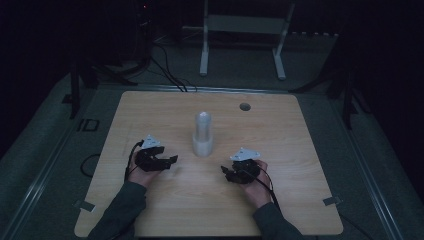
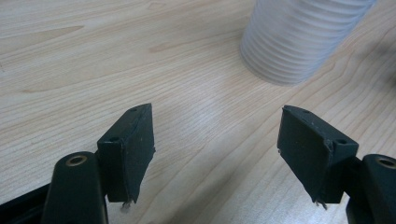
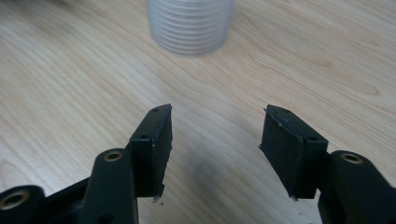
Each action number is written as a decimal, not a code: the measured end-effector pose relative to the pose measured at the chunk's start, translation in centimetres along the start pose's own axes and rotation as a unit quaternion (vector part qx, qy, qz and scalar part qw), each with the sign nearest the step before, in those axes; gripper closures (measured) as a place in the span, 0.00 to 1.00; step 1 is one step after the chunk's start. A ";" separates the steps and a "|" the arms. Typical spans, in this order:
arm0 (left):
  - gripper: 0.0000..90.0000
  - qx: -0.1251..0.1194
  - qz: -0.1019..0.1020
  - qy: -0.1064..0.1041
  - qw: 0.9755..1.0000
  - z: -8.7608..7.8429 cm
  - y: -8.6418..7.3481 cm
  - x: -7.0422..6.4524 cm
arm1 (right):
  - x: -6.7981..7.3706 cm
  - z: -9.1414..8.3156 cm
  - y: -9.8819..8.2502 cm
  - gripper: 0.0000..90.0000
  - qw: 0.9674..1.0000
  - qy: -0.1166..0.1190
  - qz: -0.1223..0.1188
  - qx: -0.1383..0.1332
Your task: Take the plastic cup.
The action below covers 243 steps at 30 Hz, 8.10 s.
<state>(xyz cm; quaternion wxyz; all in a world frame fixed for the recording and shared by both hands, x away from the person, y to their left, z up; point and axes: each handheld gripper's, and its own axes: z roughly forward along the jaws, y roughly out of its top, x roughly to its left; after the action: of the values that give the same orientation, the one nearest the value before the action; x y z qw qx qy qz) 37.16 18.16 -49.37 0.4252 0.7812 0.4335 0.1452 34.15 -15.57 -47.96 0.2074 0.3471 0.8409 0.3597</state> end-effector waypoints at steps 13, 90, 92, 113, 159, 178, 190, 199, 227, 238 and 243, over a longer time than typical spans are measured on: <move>0.30 -0.014 -0.004 -0.005 1.000 -0.6 0.4 -0.1 | 0.2 0.3 0.9 0.47 1.000 0.013 0.006 -0.006; 0.25 -0.072 0.132 -0.063 0.987 0.3 14.2 -6.2 | -0.5 2.6 6.8 0.32 0.996 0.053 0.002 -0.078; 0.25 -0.071 0.131 -0.063 0.987 0.6 14.2 -6.3 | -0.5 2.7 6.8 0.32 0.995 0.054 0.003 -0.079; 0.42 -0.075 0.124 -0.073 0.987 0.7 14.6 -6.6 | -0.3 4.0 7.5 0.20 0.993 0.060 -0.016 -0.098; 0.43 -0.082 0.116 -0.080 0.987 0.2 15.0 -6.8 | -0.5 5.6 7.9 0.23 0.991 0.070 0.005 -0.117; 0.44 -0.101 0.113 -0.092 0.984 -1.5 16.0 -6.6 | -0.4 5.7 7.5 0.19 0.991 0.075 0.007 -0.112; 0.45 -0.113 0.111 -0.098 0.983 -2.5 16.6 -6.7 | -0.4 4.5 7.4 0.16 0.990 0.074 0.001 -0.117; 0.45 -0.123 0.112 -0.099 0.981 -3.3 17.2 -6.7 | -0.7 3.7 7.3 0.15 0.990 0.076 0.008 -0.121; 0.45 -0.152 0.117 -0.102 0.976 -5.9 18.9 -6.8 | -1.3 1.9 7.0 0.17 0.991 0.062 0.016 -0.119; 0.45 -0.162 0.119 -0.102 0.974 -7.2 18.5 -6.5 | -1.4 1.1 6.8 0.17 0.991 0.060 0.014 -0.122; 0.46 -0.164 0.121 -0.102 0.974 -7.8 18.2 -6.4 | -1.3 0.8 6.6 0.17 0.990 0.061 0.012 -0.123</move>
<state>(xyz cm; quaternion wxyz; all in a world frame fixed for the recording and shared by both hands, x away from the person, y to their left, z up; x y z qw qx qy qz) 38.90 12.45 -29.44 0.5688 0.7582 0.2605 0.1839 38.40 -12.86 -43.42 0.1926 0.3067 0.7969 0.4836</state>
